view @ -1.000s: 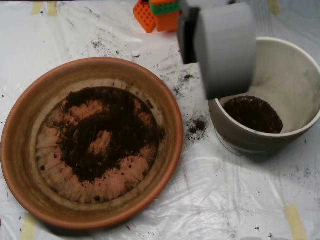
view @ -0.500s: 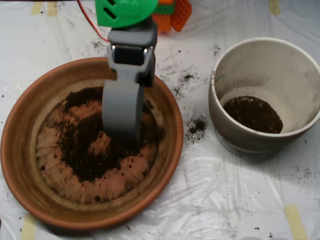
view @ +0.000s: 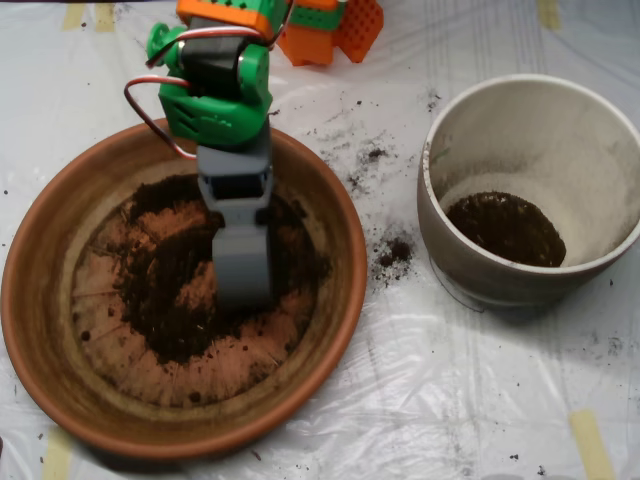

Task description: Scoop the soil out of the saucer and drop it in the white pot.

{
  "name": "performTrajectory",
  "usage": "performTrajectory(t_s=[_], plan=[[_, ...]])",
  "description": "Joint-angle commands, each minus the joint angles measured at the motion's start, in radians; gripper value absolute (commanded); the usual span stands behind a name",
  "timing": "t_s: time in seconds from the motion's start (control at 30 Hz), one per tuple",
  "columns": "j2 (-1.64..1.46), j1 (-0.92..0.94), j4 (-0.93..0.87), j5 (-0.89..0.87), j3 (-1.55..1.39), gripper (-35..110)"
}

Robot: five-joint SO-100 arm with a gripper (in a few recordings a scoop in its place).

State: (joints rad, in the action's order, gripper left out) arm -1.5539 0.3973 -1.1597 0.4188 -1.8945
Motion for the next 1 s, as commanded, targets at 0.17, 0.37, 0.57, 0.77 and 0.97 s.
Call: performTrajectory(t_s=[0.17,0.37,0.57,0.77,0.97], plan=[[0.04,0.026,0.034,0.114,0.06,51],[0.144,0.006,0.026,0.141,0.086,50],[0.169,0.005,0.023,0.144,0.098,45],[0.164,-0.005,0.032,0.135,0.098,25],[0.072,-0.014,0.11,0.129,0.005,20]])
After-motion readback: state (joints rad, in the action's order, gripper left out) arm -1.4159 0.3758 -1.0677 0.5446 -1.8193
